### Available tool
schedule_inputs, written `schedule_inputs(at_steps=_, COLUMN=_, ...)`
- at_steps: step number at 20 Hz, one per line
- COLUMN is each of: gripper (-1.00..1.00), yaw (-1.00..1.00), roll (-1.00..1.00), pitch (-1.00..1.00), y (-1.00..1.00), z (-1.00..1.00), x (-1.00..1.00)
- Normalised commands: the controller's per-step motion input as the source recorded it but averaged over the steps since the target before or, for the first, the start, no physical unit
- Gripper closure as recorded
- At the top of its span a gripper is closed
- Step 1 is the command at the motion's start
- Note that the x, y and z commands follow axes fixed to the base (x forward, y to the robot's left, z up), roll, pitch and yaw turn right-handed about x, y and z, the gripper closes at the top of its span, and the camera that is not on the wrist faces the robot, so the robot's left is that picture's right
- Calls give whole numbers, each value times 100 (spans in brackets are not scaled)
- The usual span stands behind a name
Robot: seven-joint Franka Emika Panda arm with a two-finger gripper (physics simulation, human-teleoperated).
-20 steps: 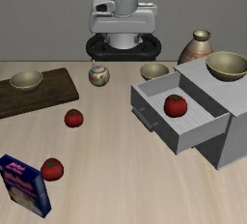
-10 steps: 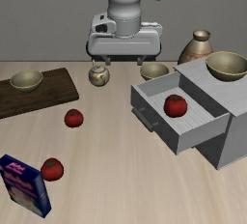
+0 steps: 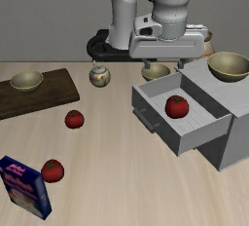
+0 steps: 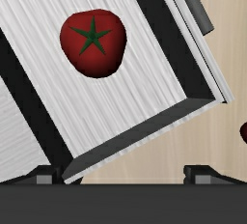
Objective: Pick the tomato in the top layer of the drawer and place it on the bowl between the vase and the teapot
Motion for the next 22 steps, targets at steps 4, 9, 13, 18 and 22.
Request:
schedule_inputs(at_steps=4, gripper=-100, yaw=0, roll=0, pitch=0, y=0, z=0, x=100)
schedule_inputs(at_steps=9, gripper=-100, yaw=0, roll=0, pitch=0, y=40, z=0, x=60)
schedule_inputs(at_steps=13, gripper=-100, yaw=0, roll=0, pitch=0, y=0, z=-100, x=0)
schedule_inputs(at_steps=18, gripper=100, yaw=0, roll=0, pitch=0, y=0, z=-40, x=0)
schedule_inputs(at_steps=22, gripper=100, yaw=0, roll=0, pitch=0, y=0, z=0, x=0)
